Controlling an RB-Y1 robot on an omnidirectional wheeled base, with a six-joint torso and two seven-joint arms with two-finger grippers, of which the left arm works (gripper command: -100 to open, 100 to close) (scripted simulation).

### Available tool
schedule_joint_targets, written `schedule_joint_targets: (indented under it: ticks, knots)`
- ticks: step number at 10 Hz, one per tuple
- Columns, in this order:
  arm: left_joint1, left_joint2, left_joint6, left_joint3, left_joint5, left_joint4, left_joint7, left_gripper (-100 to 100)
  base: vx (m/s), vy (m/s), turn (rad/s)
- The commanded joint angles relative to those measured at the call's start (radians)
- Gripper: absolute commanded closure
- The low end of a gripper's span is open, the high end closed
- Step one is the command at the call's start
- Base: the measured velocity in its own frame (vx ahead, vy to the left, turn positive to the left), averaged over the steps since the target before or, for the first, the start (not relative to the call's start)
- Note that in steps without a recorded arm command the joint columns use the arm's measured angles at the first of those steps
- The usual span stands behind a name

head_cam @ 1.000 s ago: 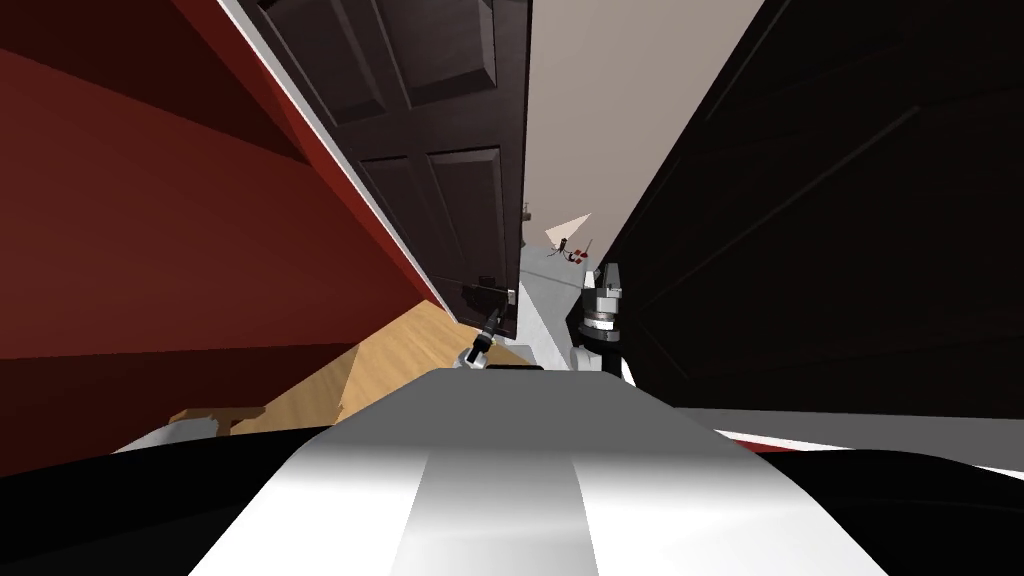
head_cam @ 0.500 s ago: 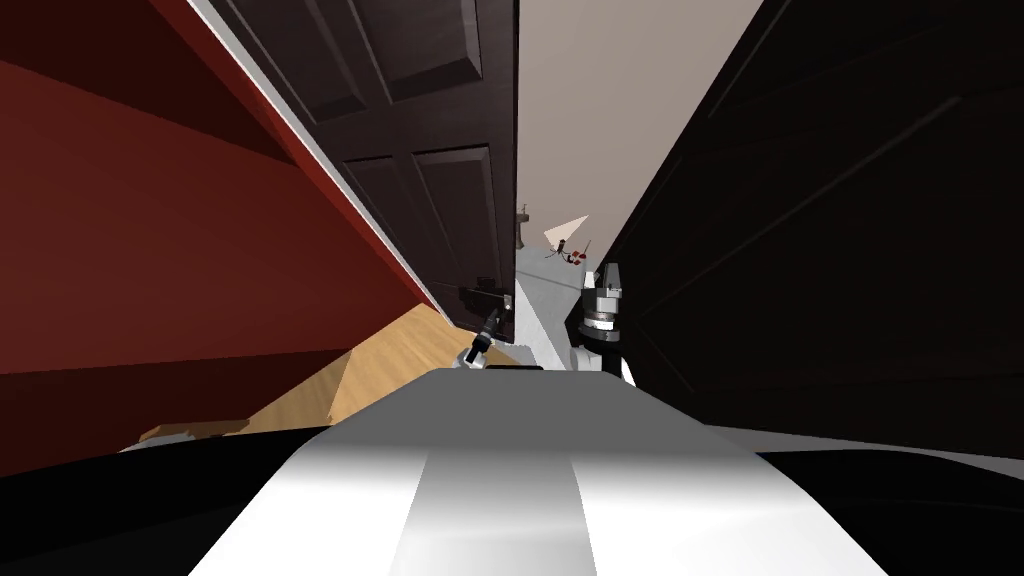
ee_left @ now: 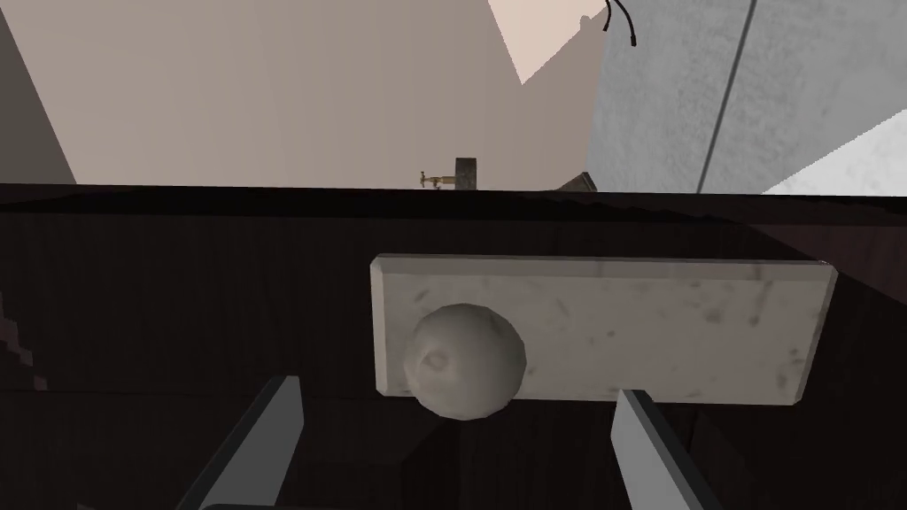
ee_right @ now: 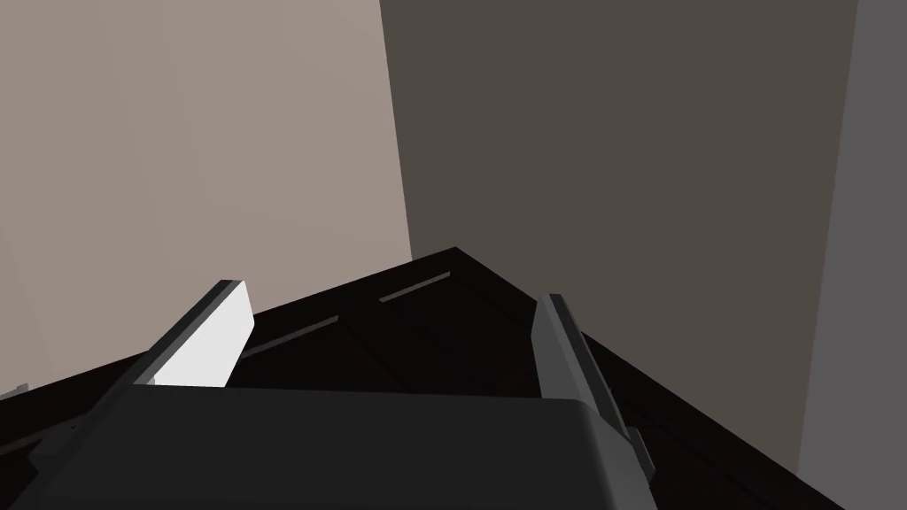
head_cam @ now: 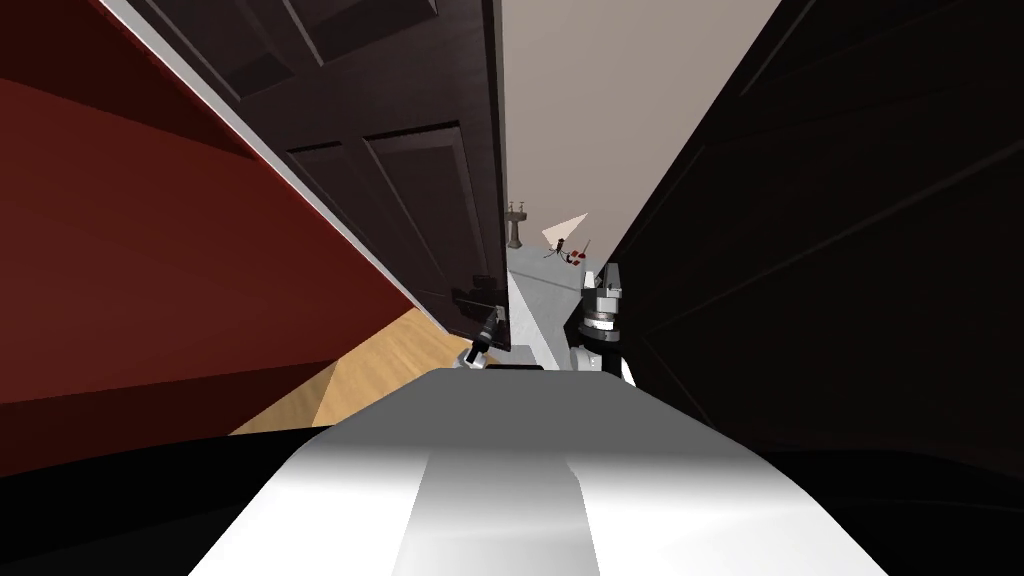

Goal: Push the door open

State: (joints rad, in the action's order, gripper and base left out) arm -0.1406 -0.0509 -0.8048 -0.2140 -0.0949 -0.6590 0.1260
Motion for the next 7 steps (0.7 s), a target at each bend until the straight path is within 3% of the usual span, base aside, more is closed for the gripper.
schedule_joint_targets:
  ticks: [1,3,4,7]
  knots:
    - [-0.001,0.006,-0.003,0.003,0.001,0.003,-0.003,-100,0.163,-0.043,-0.025]
    - [-0.001,0.008,-0.005,0.004,0.002,0.008,-0.004,-100,0.12,-0.024,-0.001]
    - [-0.001,0.008,-0.005,0.004,0.002,0.008,-0.004,100,-0.016,0.0,-0.005]
    - [-0.001,0.008,-0.005,0.004,0.002,0.008,-0.004,100,-0.016,0.004,-0.003]
